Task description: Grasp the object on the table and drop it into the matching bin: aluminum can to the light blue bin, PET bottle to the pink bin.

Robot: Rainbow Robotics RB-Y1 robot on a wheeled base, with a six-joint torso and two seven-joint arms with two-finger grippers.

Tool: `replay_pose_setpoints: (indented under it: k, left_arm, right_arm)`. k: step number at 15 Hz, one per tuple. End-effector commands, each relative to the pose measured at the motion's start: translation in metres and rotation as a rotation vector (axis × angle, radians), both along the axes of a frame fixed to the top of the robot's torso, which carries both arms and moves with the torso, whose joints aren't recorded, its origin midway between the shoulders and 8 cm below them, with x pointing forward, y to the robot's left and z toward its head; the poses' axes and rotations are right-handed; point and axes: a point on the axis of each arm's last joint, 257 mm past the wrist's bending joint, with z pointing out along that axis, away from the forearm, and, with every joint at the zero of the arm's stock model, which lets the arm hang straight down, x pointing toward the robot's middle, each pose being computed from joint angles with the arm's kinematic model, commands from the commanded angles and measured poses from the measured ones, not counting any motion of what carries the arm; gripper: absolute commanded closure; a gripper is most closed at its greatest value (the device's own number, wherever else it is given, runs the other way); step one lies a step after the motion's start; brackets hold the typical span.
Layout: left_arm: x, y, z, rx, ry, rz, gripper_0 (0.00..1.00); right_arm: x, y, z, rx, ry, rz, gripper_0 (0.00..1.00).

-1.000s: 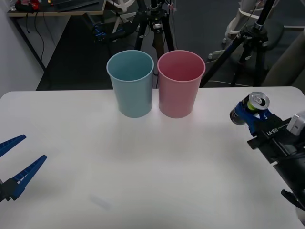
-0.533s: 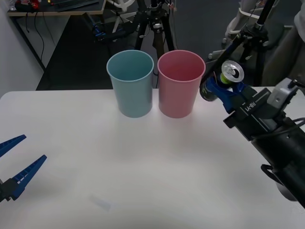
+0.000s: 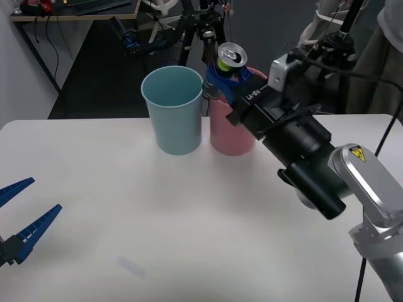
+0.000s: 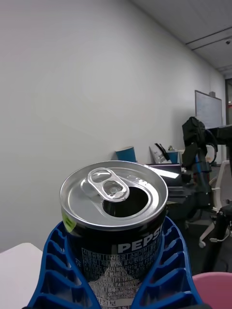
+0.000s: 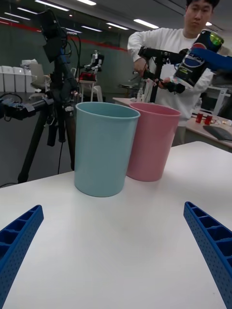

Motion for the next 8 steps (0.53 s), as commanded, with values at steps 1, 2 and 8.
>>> replay_pose_setpoints:
  k: [1,2,8]
  left_arm:
    - [0.0,0.0,0.0,0.0,0.0,0.0,0.0]
    - [0.0,0.0,0.0,0.0,0.0,0.0,0.0]
    - [0.0,0.0,0.0,0.0,0.0,0.0,0.0]
  right_arm:
    - [0.034,0.027,0.008,-0.009,0.019,-0.019,1.0]
    - [0.046,0.034,0.008,-0.009,0.032,-0.022,1.0]
    - [0.122,0.061,0.013,-0.05,0.098,-0.092,1.0]
